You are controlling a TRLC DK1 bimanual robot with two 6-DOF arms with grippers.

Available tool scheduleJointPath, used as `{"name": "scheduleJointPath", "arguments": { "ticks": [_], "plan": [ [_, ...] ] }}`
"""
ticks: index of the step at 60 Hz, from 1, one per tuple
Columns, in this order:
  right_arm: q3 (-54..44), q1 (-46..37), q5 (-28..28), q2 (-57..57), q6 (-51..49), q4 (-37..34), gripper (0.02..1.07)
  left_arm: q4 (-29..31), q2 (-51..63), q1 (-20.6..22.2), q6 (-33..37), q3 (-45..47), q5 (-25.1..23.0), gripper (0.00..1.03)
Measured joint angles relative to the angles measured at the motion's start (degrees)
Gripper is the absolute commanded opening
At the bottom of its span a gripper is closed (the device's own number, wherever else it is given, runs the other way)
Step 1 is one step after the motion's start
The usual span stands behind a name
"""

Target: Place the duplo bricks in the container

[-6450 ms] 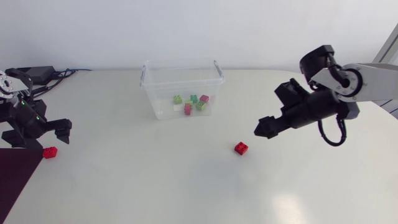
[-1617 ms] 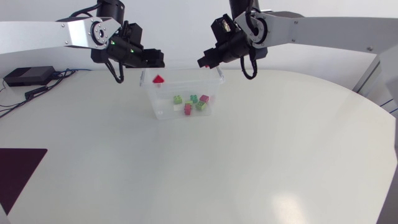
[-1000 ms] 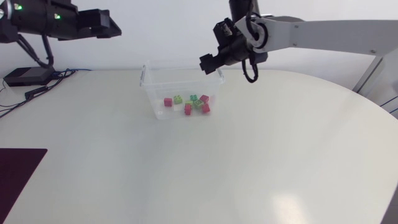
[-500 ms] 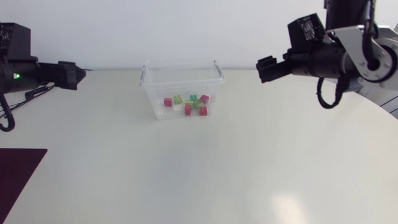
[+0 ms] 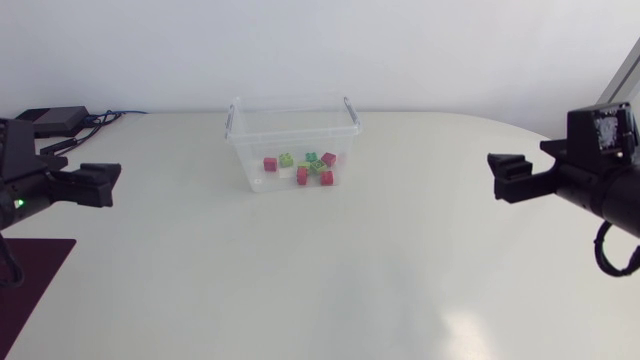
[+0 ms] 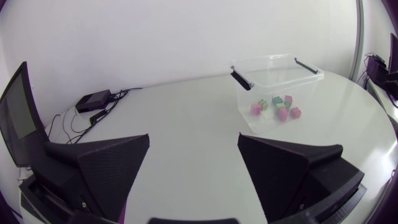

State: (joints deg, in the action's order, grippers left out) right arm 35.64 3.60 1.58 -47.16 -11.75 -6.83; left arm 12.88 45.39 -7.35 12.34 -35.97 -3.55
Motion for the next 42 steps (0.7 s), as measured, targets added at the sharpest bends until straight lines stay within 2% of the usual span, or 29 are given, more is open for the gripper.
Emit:
{"name": "scheduleJointPath", "arguments": {
  "ticks": [16, 31, 42],
  "plan": [
    [-11.4, -1.5, -0.2, 13.0, -0.5, 1.3, 1.02, -4.3, -8.5, 0.0, 1.7, 10.6, 0.0, 1.0],
    [-17.3, -3.2, 0.0, 22.5, -0.5, 0.9, 1.02, -10.3, -14.4, -1.9, 2.9, 16.3, 0.1, 1.0],
    [-21.2, -3.4, 0.0, 28.8, -0.2, 1.0, 1.02, -11.3, -20.7, -1.2, 2.4, 20.6, 0.7, 1.0]
  ]
}}
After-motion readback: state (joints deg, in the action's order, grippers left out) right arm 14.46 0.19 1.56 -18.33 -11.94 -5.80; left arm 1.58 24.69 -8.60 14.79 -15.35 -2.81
